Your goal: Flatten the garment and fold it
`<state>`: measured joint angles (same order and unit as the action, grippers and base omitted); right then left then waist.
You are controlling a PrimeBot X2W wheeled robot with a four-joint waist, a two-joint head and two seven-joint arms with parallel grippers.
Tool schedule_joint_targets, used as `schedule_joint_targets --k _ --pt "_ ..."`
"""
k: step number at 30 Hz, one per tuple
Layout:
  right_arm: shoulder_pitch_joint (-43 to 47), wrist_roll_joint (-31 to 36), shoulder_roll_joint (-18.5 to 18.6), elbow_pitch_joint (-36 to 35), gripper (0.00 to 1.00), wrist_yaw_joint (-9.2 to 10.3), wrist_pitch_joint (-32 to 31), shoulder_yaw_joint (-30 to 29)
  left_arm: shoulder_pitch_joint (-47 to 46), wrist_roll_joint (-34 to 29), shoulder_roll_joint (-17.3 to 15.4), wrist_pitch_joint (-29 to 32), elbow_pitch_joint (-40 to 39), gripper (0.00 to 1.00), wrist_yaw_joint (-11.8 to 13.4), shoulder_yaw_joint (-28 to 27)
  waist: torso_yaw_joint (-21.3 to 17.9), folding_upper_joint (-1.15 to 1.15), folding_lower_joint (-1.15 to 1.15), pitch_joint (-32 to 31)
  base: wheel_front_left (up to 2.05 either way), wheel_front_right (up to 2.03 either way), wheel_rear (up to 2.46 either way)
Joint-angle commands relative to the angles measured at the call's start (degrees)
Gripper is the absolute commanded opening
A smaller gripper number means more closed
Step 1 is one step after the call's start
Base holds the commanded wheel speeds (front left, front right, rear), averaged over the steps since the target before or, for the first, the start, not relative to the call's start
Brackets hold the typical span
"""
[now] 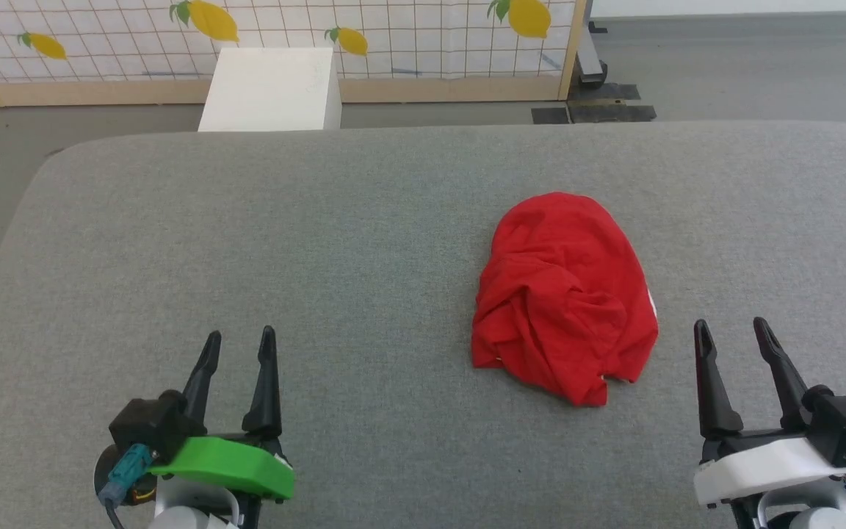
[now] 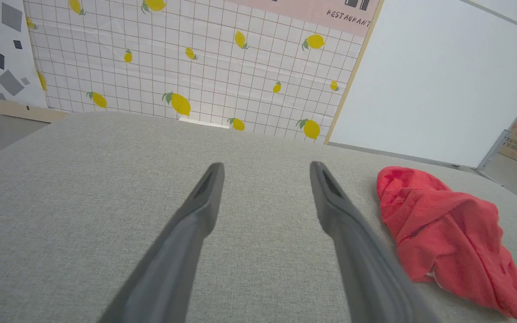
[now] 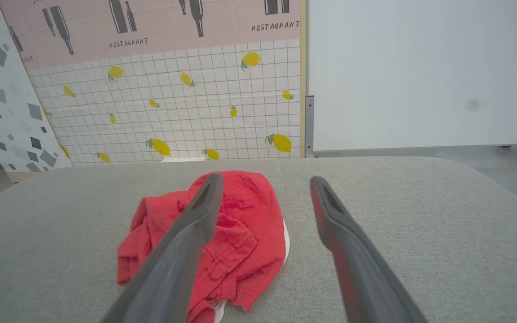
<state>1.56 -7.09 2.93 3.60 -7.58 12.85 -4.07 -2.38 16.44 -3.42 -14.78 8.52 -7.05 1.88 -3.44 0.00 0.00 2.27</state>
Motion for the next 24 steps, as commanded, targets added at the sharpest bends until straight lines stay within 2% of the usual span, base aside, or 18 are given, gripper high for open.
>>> schedule_joint_targets --k 1,20,24 --pt "0.35 -0.05 -0.05 0.06 1.0 0.09 -0.11 0.09 0.17 -0.1 0.28 -0.21 -0.01 1.0 -0.35 -0.22 -0.06 0.0 0.0 0.08 0.0 0.0 0.0" --pt "-0.27 -0.4 -0.05 0.57 1.0 0.09 0.3 0.12 -0.22 0.12 0.51 -0.21 -0.16 1.0 -0.43 -0.3 0.2 0.0 0.0 0.35 0.0 0.0 0.0" --pt "-4.62 0.84 -0.05 1.22 1.0 0.09 -2.3 3.89 -0.85 0.04 0.52 -0.21 -0.63 1.0 -0.43 -0.02 0.51 0.0 0.0 1.23 0.0 0.0 0.0"
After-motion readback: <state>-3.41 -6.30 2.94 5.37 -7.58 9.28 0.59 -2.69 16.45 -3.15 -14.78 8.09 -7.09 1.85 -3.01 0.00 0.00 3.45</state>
